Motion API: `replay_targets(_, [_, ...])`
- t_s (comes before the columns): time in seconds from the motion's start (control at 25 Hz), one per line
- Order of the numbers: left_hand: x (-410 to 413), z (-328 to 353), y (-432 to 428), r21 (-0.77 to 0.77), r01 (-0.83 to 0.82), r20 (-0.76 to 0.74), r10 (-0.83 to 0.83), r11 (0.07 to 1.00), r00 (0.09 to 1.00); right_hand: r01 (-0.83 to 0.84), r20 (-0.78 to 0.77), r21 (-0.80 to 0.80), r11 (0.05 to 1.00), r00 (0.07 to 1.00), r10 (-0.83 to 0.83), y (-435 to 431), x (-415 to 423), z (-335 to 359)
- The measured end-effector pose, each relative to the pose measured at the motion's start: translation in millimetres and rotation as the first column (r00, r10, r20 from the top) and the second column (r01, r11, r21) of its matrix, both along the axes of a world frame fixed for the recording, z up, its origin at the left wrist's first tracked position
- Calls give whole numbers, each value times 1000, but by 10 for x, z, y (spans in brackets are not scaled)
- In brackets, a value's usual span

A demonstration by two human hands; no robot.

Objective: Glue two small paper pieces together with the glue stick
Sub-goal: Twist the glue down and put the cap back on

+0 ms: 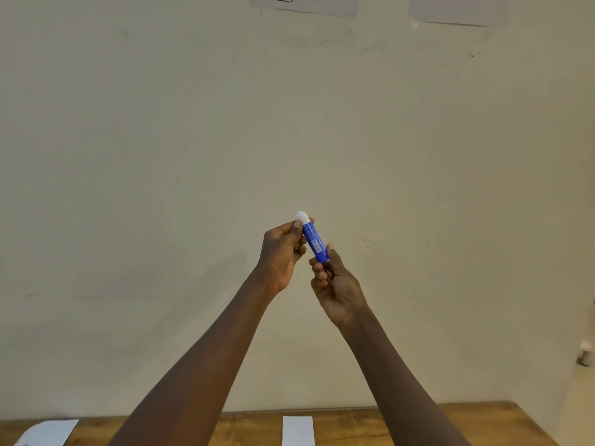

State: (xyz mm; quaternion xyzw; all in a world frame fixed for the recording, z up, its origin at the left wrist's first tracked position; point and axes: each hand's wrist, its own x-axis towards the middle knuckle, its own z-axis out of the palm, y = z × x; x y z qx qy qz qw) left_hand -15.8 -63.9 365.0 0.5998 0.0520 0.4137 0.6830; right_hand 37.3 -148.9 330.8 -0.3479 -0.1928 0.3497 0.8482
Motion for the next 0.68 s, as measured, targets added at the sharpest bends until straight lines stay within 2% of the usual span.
replay_targets(0.08, [4,3,-25,13,-19,-6,20,1000,1000,71,32,90,993,997,-74,3,7,-34])
replay_targets(0.16, [8,18,-48,-9,-44,2,44,999,999,187,159,120,975,966,-204,4,17,-52])
replay_targets(0.28, [7,16,-47,1,-89,2,89,996,996,427,415,90,900,805,-424,37,16,-74])
replay_targets(0.36, [12,-10,-61,-7,-131,-6,131,991,991,605,603,100,790,594,-532,68,16,-97])
replay_targets(0.44, [43,-37,-89,-103,-196,-38,193,975,980,747,756,188,638,305,-580,103,9,-136])
replay_targets(0.52, [68,-38,-124,-242,-280,-105,262,929,959,778,829,311,546,58,-556,120,-1,-172])
replay_targets(0.56, [63,-30,-131,-293,-304,-129,277,907,952,765,849,348,542,-11,-528,113,9,-186])
replay_targets(0.6, [52,-20,-122,-327,-296,-127,268,898,955,748,865,333,574,1,-502,100,30,-191])
replay_targets(0.64, [36,-9,-103,-342,-248,-94,230,906,969,725,871,244,644,127,-474,78,55,-185])
replay_targets(0.68, [16,3,-84,-332,-175,-48,169,927,984,658,831,88,748,365,-419,50,68,-163])
